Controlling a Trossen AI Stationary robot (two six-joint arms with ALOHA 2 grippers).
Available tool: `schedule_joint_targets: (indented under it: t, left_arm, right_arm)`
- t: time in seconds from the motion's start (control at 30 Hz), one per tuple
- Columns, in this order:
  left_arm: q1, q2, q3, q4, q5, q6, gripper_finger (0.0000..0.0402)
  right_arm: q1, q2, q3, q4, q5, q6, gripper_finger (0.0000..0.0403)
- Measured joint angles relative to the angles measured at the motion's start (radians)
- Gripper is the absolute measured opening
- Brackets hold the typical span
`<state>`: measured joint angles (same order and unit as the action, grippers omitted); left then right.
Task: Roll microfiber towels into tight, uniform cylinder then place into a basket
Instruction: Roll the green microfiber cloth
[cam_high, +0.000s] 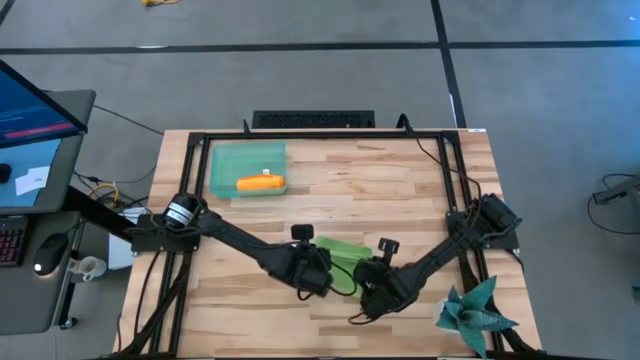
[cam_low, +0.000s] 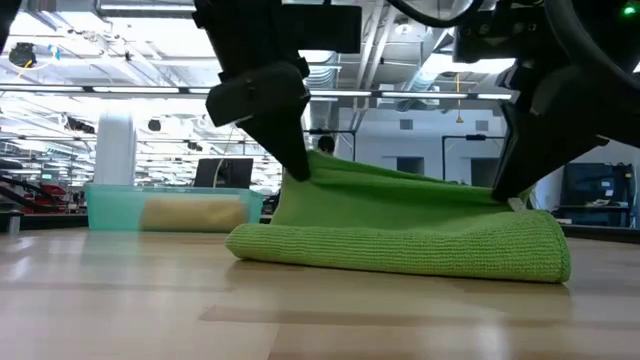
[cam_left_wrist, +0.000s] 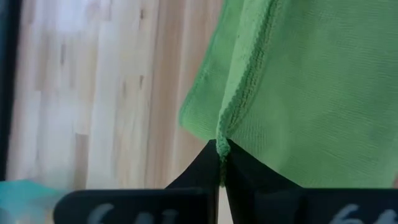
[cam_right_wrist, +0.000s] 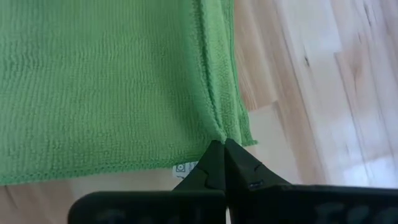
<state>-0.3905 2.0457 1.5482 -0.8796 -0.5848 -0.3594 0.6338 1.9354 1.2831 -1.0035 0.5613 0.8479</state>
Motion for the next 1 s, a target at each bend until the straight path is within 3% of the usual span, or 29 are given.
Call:
schedule_joint_targets:
  t: [0.2,0.63,0.87,1.0]
  left_arm:
    - [0.003,0.0,0.0,0.004,0.021,0.0,0.0012]
    - [0.003,0.0,0.0,-0.01,0.041,-0.001,0.0114]
    - [-0.009,0.0,0.0,-0.024,0.129,-0.044,0.0116]
    - [-0.025,0.0,0.0,-0.017,0.163,-0.045,0.0115]
  right_arm:
    - [-0.012,0.0,0.0,0.008,-0.026,0.0,0.001]
    - [-0.053,0.0,-0.001,0.021,-0.042,-0.035,0.002]
    - [-0.075,0.0,-0.001,0.021,0.012,-0.044,0.0011]
    - [-0.091,0.0,0.0,0.02,0.013,-0.044,0.0039]
